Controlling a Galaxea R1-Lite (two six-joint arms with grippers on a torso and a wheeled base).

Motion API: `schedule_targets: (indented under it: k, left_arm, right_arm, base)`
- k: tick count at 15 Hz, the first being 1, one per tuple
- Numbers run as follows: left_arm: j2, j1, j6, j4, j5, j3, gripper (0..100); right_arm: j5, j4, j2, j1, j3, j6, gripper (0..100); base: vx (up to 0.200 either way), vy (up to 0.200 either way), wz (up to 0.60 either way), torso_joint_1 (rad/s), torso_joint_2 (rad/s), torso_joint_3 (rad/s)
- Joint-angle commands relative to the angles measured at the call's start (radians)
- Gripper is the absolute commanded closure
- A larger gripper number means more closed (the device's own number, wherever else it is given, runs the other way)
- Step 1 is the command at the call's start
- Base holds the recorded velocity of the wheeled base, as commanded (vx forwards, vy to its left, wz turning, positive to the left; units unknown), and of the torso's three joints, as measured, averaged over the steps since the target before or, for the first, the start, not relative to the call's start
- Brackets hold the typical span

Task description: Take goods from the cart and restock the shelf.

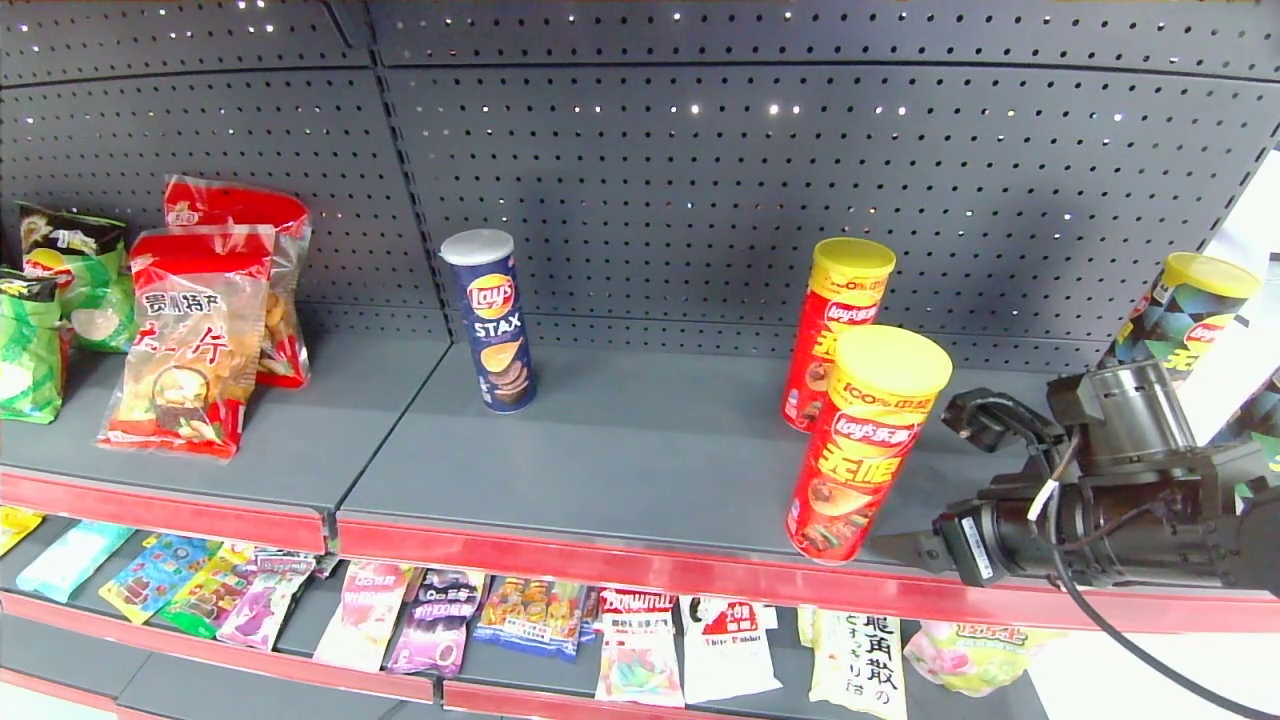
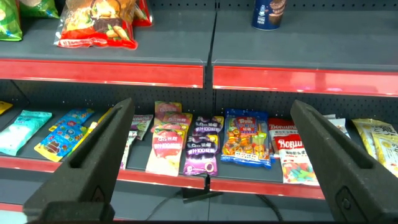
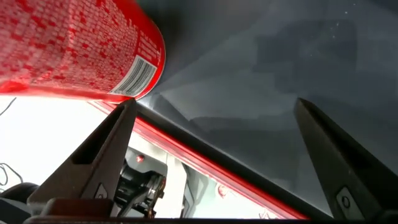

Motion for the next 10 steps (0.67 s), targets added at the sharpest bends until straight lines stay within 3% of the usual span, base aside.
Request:
schedule_targets:
  k: [1,10]
  left_arm:
    - [0.0,0.001,0.0,0.0,0.0,0.0,0]
    - [0.0,0.001,0.0,0.0,0.0,0.0,0]
  right_arm:
    - [0.0,-0.001,0.007,0.006,-0.001,-0.001,0]
    - [0.0,-0.015,0.02,0.021,-0.009,0.005,0]
  base:
    - [0.0,0.0,0.0,0.0,0.0,0.0]
    - [0.0,0.0,0.0,0.0,0.0,0.0]
